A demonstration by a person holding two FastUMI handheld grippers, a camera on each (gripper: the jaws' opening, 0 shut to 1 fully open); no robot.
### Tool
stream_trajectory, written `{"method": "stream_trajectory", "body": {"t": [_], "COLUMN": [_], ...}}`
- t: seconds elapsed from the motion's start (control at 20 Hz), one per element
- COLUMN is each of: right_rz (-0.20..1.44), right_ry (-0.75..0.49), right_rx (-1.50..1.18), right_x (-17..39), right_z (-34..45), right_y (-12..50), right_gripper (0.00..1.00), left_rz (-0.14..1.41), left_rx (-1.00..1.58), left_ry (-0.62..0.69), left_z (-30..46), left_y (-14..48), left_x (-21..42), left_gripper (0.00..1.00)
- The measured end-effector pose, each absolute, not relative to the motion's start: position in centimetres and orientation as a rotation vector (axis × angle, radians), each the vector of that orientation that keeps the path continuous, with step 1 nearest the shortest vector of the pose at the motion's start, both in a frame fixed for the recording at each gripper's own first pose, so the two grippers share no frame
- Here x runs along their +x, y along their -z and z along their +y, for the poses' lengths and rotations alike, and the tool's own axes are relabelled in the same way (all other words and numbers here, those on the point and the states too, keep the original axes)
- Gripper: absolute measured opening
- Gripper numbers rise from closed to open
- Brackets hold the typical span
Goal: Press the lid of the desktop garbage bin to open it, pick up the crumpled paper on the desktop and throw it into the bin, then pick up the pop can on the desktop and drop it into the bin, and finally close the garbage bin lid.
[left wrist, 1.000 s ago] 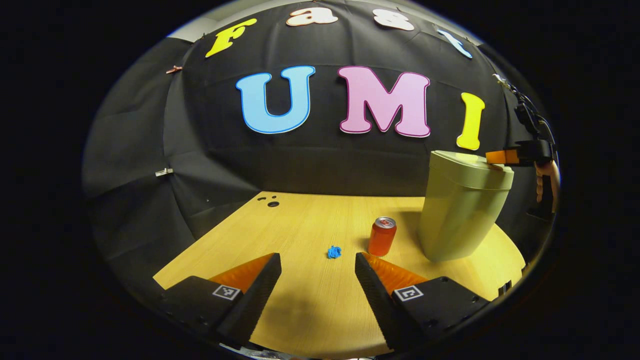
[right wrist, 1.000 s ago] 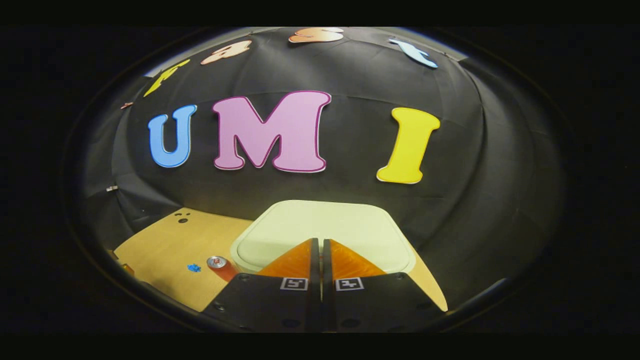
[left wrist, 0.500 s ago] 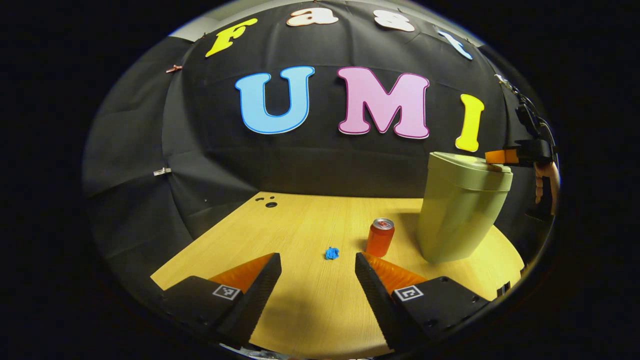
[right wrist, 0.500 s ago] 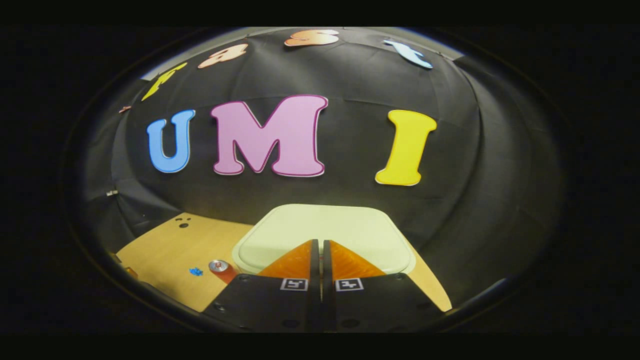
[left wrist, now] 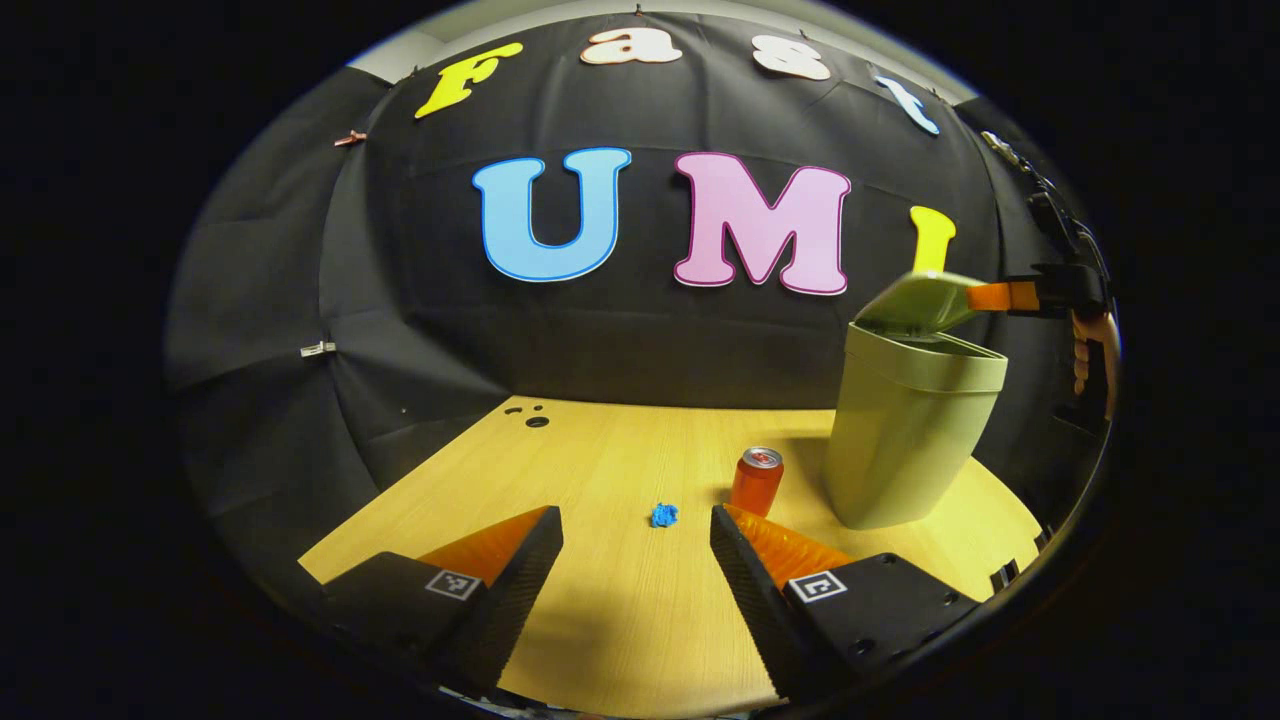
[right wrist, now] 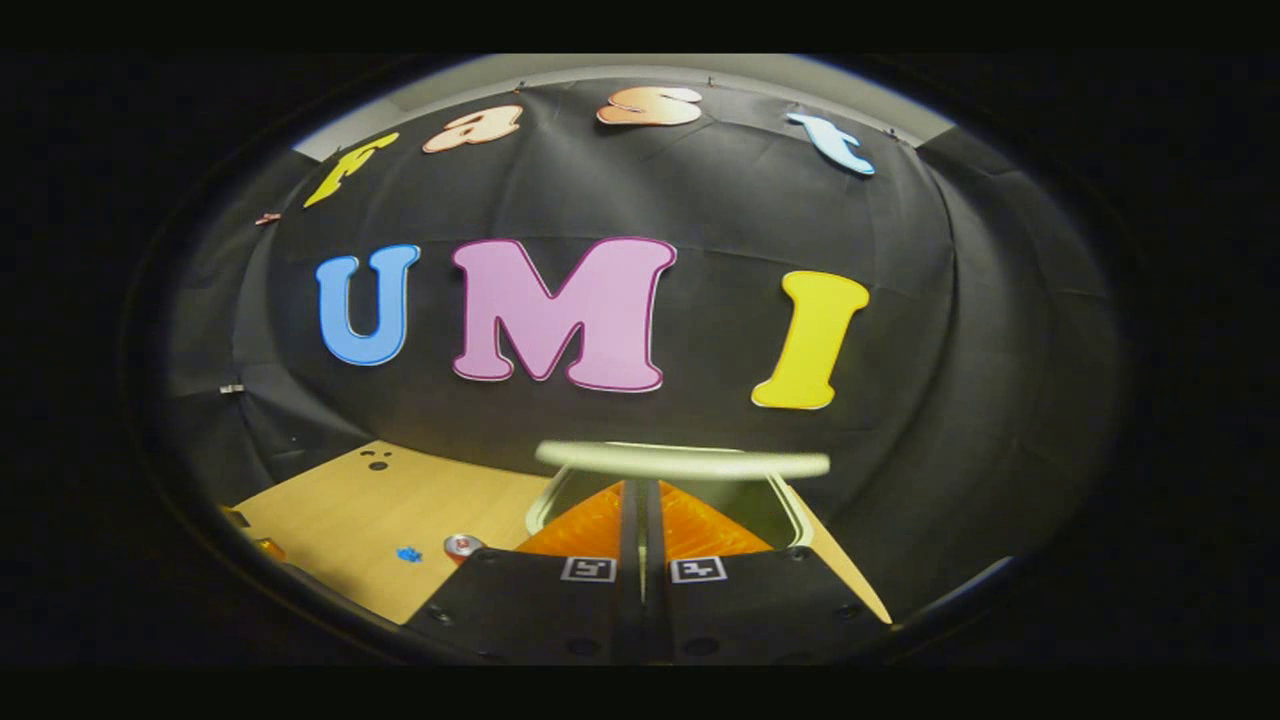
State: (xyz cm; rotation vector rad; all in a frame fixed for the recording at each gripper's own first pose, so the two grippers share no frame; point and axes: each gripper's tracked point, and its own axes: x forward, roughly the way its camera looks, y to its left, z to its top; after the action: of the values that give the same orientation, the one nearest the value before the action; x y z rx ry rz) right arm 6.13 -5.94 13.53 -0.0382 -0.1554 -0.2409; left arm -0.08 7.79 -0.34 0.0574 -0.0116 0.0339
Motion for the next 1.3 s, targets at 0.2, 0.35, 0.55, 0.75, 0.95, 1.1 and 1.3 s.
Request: {"method": "stream_trajectory", "body": {"t": [0.2, 0.35, 0.55, 0.75, 0.95, 1.1, 1.3], "right_rz": [-0.143, -0.126, -0.078, -0.039, -0.008, 0.0, 0.048], "right_ry": [0.257, 0.26, 0.252, 0.211, 0.213, 0.226, 0.227], "right_rx": [-0.034, -0.01, 0.005, 0.055, 0.072, 0.07, 0.076], "right_x": [4.4, 3.3, 3.0, 4.1, 4.9, 4.6, 4.3], "right_z": [-3.8, -2.3, -1.3, -1.5, -3.3, -4.6, -5.6], "right_y": [-12.7, -11.5, -9.4, -7.5, -5.9, -5.0, -2.7], "right_gripper": [0.02, 0.03, 0.06, 0.22, 0.88, 0.99, 1.0], "left_rz": [-0.012, -0.012, -0.011, 0.004, 0.024, 0.064, 0.128], "left_rx": [0.047, 0.041, 0.043, 0.047, 0.047, -0.006, -0.02], "left_ry": [-0.007, 0.008, 0.0, -0.004, -0.003, 0.011, 0.037], "left_z": [9.3, 10.4, 11.3, 10.8, 10.0, 9.6, 8.9], "left_y": [0.8, 0.7, 0.1, 0.1, 1.0, 2.2, 3.9], "left_x": [-0.7, -0.8, -0.2, 1.7, 5.3, 8.6, 13.5], "left_gripper": [0.96, 0.96, 0.96, 0.96, 0.96, 0.96, 0.96]}}
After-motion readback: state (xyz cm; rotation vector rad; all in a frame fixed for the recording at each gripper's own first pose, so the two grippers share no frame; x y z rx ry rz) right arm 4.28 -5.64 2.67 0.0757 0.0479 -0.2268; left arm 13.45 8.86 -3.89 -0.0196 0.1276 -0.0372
